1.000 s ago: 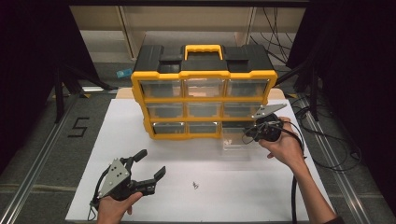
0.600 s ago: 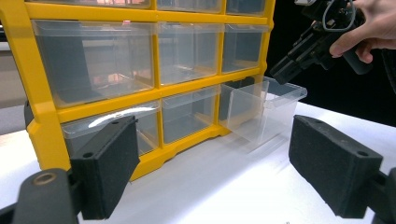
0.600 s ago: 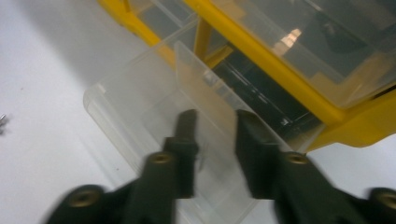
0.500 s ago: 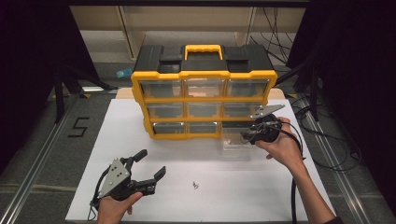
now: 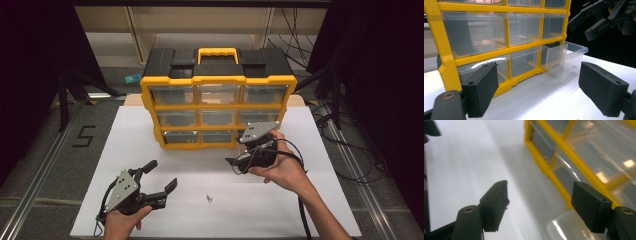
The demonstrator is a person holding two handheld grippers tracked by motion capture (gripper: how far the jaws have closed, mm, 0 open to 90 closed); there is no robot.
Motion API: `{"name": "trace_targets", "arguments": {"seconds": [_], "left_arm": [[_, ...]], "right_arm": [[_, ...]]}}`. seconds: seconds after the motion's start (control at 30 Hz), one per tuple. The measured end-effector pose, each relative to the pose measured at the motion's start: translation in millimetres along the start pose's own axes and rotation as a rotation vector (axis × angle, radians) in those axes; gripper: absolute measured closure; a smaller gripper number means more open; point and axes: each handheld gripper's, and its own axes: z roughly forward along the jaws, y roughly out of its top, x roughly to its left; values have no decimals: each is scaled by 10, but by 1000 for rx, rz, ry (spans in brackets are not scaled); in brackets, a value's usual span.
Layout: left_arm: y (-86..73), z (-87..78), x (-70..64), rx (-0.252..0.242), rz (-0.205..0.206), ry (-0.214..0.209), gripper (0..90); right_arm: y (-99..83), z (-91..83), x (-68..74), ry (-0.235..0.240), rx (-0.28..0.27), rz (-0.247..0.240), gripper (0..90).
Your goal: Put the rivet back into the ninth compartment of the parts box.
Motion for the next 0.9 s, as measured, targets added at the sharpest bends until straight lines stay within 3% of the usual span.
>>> {"name": "trace_targets", "arguments": {"seconds": [0.27, 0.67, 0.83, 0.9], "left_arm": [[2, 0, 3, 0, 5, 0, 160], [2, -1, 6, 0, 0, 0, 161], [5, -5, 3, -1, 1, 0, 160], [6, -4, 1, -3, -2, -1, 160]], "right_arm": [[21, 258, 252, 78, 45, -46, 273], [-197, 863, 547, 192, 225, -95, 324], [-255, 981, 595, 226, 258, -101, 348], [-308, 1060, 627, 241, 290, -88, 399]]}}
